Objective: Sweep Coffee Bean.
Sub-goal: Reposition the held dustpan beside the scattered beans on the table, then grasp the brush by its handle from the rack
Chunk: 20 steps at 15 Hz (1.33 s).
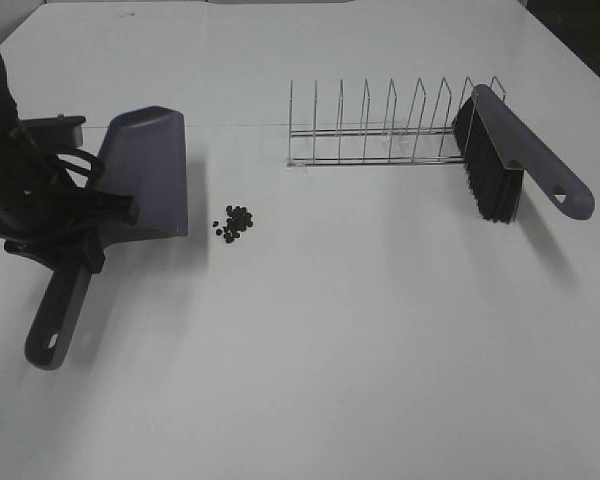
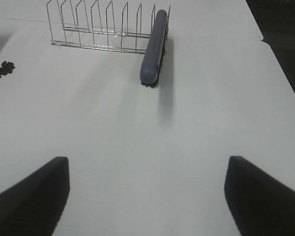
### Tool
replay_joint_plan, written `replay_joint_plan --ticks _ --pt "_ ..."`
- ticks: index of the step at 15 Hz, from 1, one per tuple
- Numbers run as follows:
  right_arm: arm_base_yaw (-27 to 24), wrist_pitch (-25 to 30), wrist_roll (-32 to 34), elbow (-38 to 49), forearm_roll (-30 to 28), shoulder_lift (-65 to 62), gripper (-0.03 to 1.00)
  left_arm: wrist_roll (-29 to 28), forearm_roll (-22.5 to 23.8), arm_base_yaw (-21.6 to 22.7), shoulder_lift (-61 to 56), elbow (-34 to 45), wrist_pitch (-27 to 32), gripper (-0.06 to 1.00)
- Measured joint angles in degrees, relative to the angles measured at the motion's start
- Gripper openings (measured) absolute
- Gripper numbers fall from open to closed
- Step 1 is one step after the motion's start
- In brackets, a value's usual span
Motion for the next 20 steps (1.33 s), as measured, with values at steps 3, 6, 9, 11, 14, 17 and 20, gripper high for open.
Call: replay_joint_plan --ticks 3,6,9,11,14,17,20 --pt "0.0 0.0 0.0 0.0 0.0 0.9 0.80 -0.2 1.0 0.0 -1.3 0.0 2.2 0.26" --pt "0.0 -5.0 0.0 -1.2 0.0 8.5 0.79 -0.2 1.2 0.0 -1.3 0.0 2.9 0.26" --pt "0.0 -18.3 0.0 -3.9 0.0 24.1 0.77 -0.2 1.4 0.0 -1.3 0.0 3.2 0.26" --pt "0.0 -22.0 0.0 -12.6 0.4 45.8 0.71 -0.2 1.4 0.0 -1.3 0.0 3.3 0.26" --pt "0.0 -21.7 0.0 -25.3 3.2 66.6 0.62 0.0 1.4 0.0 -1.3 0.0 3.6 0.26" --pt "0.0 -21.5 0.0 -36.6 5.3 80.5 0.59 0.0 1.4 0.0 -1.3 0.0 3.8 0.26" --pt "0.0 -18.9 0.0 -51.0 6.4 95.0 0.59 0.2 1.4 0.0 -1.3 0.0 3.8 0.26"
